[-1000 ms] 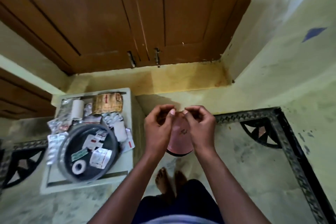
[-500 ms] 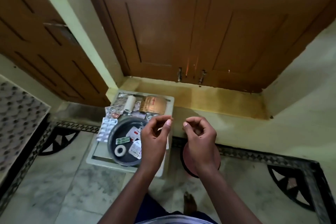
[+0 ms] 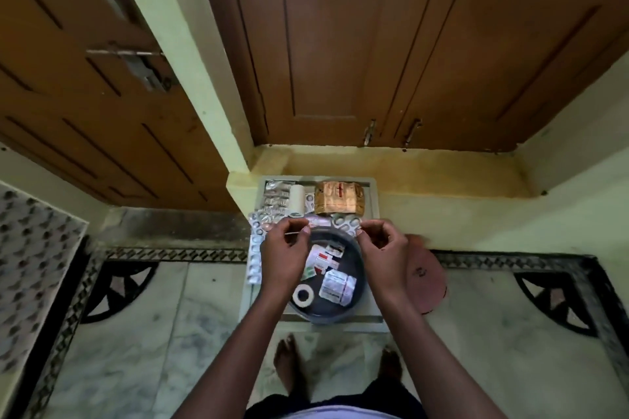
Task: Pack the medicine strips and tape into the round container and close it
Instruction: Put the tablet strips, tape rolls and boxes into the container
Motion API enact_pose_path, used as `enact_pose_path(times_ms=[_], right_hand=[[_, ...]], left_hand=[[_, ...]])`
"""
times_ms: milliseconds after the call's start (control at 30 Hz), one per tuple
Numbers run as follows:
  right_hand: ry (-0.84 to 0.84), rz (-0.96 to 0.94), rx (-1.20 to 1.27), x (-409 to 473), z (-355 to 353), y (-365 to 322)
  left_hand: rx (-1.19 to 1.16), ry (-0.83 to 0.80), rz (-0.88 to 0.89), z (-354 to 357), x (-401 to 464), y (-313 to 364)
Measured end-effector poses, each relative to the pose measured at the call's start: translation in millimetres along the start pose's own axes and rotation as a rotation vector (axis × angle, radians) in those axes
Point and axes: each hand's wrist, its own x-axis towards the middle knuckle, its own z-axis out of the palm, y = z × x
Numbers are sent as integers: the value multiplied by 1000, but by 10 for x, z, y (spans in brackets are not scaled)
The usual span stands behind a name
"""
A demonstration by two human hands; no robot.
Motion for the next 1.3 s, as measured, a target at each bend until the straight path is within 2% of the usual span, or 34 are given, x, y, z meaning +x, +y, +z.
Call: enact_pose_path(times_ms=[133,233,433,667,933,1067,1300], right_hand=[[66,49,-136,143,107,139],[87,108,-260,323,185,268],[-65,237,-501,633,222,628],[-134,283,-573,770,152,780],[-213,259,-687,877,167,869],[-186,291,-618,896,140,885],[-131,210,-487,824,56,706]], left_hand=[[228,-51,-28,-34,379,-71],[397,-35,23,26,683,-132],[731,-62,36,167,1097,-196],[1005,-19,36,304,1288,-380],[990,18,14,437,1323,-415],[926,23,-10,461,1296,-365],[797,49,33,387,1140,-346]])
